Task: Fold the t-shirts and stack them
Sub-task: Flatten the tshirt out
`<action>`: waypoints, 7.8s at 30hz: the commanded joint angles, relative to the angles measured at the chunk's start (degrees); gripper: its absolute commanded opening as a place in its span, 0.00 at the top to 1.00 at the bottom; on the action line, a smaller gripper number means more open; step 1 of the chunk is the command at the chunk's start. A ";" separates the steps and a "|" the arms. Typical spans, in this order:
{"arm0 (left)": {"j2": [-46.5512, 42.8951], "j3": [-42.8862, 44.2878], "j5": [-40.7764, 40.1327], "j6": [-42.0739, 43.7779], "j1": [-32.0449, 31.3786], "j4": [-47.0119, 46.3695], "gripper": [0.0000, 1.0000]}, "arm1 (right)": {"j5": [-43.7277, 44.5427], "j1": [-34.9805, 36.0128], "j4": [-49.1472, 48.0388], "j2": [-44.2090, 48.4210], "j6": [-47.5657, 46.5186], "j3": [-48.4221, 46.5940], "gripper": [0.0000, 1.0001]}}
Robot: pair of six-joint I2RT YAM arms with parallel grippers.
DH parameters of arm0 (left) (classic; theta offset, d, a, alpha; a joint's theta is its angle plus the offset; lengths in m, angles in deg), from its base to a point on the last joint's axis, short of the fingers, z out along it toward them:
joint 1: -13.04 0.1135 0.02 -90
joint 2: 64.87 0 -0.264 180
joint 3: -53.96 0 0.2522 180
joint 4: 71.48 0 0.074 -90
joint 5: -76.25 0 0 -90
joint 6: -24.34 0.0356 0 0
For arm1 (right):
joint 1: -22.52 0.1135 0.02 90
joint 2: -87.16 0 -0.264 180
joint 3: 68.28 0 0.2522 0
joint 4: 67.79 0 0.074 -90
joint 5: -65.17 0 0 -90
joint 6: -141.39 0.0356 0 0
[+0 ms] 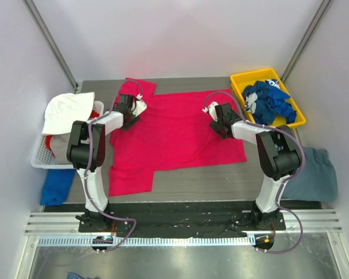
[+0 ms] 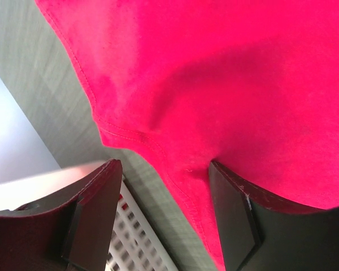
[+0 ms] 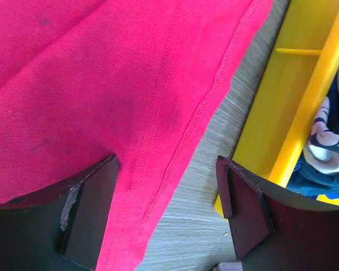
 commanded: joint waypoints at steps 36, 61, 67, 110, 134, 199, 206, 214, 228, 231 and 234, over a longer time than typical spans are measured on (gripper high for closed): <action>-39.80 -21.75 18.42 -8.83 -4.24 23.66 0.30 | -10.10 -1.16 10.81 13.94 5.66 3.11 0.19; -53.44 -43.29 23.62 -4.97 -8.81 26.05 0.28 | -10.72 0.33 11.95 12.72 6.71 2.50 0.18; -50.45 -44.45 23.70 -5.23 -9.78 25.42 0.28 | -10.54 0.77 11.95 12.37 6.63 2.23 0.18; -41.57 -37.49 20.99 3.29 -11.53 26.86 0.25 | -10.37 0.77 11.87 12.90 6.36 3.02 0.18; -46.84 -46.29 14.92 16.13 -19.45 27.97 0.25 | -10.02 0.77 10.81 10.00 6.98 2.58 0.19; -24.96 -22.12 35.13 13.93 -29.99 60.76 0.08 | -8.08 0.77 9.05 9.73 5.92 2.23 0.19; -26.45 -21.15 35.39 13.58 -30.26 60.24 0.01 | -9.04 0.77 8.88 10.52 6.28 1.88 0.19; -38.47 -20.88 26.10 9.01 -29.99 47.77 0.00 | -8.53 0.94 8.70 8.78 5.58 -0.49 0.19; -41.83 -27.92 10.17 10.68 -15.16 26.14 0.00 | 2.02 0.86 -1.49 0.33 -2.59 -1.55 0.20; -42.19 -26.69 10.88 11.03 -11.38 25.17 0.00 | 4.04 0.94 -3.69 -1.25 -4.96 -1.72 0.21; -41.14 -26.77 9.83 12.52 -9.09 23.85 0.00 | 6.24 0.94 -5.80 -3.00 -6.90 -1.55 0.21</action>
